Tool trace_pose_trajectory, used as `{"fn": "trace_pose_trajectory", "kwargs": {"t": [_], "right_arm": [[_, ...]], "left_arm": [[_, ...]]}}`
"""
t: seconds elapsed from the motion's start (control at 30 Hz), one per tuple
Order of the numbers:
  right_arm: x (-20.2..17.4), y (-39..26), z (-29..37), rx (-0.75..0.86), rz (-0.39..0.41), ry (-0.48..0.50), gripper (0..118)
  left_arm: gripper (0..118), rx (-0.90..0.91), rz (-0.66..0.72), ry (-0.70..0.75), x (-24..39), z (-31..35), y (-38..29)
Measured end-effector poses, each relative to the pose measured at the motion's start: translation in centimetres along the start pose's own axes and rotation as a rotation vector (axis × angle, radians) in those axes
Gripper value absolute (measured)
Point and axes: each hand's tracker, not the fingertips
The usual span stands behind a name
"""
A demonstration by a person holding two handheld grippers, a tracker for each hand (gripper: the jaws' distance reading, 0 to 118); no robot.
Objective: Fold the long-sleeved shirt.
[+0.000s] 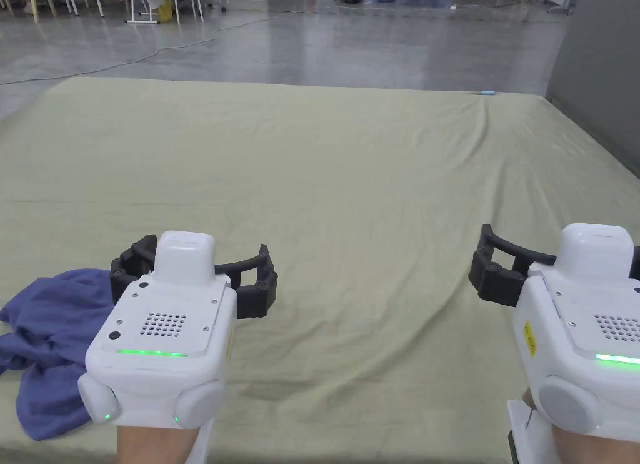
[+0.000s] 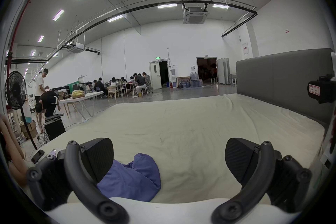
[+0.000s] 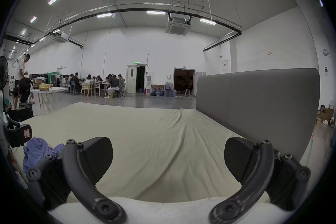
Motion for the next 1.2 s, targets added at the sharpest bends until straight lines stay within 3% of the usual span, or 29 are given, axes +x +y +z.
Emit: {"fn": "trace_pose_trajectory", "kwargs": {"t": [0.67,0.7,0.73,0.77,0.8,0.83,0.93,0.97,1.2], "right_arm": [[0.7,0.0,-0.3,0.004,-0.004,-0.009,117],[0.7,0.0,-0.3,0.003,-0.006,-0.012,110],[0.7,0.0,-0.3,-0.002,-0.006,-0.012,77],[0.7,0.0,-0.2,-0.016,-0.005,0.0,22],[0.8,0.1,-0.2,-0.033,-0.009,0.013,22],[0.8,0.2,-0.2,-0.041,-0.011,0.027,2],[-0.4,-1.0,-0.4,-0.056,0.025,-0.041,0],[-0.6,-1.5,-0.2,-0.051,0.019,-0.027,0],[-1.9,0.3,-0.7,-0.051,0.009,0.059,0]], "left_arm": [[115,0.007,-0.014,0.01,0.8,-0.2,0.2],[104,0.007,-0.017,0.015,0.9,-0.2,0.2],[47,0.0,-0.019,0.018,0.9,-0.2,0.3],[0,-0.014,-0.02,0.033,1.1,-0.1,0.4],[0,-0.025,-0.019,0.05,1.3,0.1,0.5],[0,-0.021,-0.022,0.05,1.3,0.2,0.5],[0,-0.055,-0.047,0.084,1.4,-0.4,0.6],[0,-0.075,-0.025,0.031,1.1,-0.6,0.7],[0,-0.06,0.018,0.13,-1.1,0.1,0.8]]}}
